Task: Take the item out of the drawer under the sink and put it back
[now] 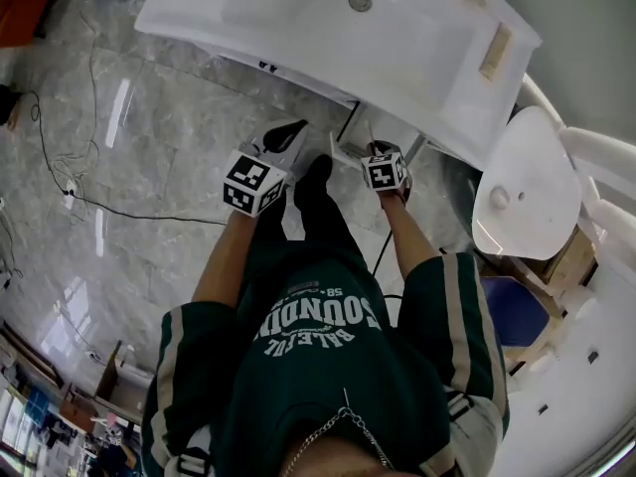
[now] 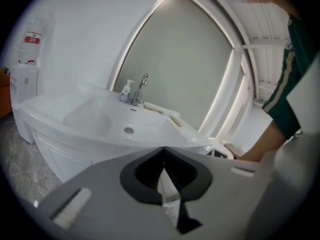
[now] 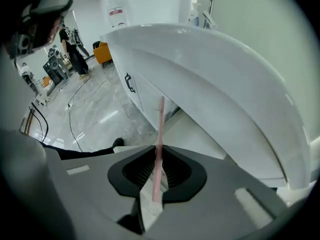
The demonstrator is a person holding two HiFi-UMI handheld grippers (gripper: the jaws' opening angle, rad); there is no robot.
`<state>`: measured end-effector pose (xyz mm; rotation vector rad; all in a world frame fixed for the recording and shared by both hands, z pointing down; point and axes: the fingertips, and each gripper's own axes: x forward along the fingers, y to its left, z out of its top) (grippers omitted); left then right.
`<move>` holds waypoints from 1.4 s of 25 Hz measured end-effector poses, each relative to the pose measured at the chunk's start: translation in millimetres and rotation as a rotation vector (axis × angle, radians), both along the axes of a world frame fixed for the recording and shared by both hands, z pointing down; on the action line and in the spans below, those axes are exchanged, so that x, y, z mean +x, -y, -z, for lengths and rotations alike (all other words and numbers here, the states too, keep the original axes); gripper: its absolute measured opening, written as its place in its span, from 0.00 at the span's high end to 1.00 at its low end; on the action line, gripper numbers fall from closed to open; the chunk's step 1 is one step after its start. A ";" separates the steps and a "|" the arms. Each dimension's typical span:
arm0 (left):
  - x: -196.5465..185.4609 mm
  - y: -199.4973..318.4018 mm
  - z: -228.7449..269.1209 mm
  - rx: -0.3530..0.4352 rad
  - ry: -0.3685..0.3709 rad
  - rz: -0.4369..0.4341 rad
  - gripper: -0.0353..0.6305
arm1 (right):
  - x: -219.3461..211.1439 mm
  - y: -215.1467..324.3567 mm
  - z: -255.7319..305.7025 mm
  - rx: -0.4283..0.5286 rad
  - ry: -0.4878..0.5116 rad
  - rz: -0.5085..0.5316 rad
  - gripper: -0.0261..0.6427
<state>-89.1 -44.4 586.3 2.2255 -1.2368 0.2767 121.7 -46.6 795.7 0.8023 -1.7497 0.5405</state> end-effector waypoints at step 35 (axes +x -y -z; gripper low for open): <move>-22.6 149.1 233.6 0.460 0.109 -0.147 0.87 | -41.5 150.5 453.6 0.806 0.579 -0.169 0.89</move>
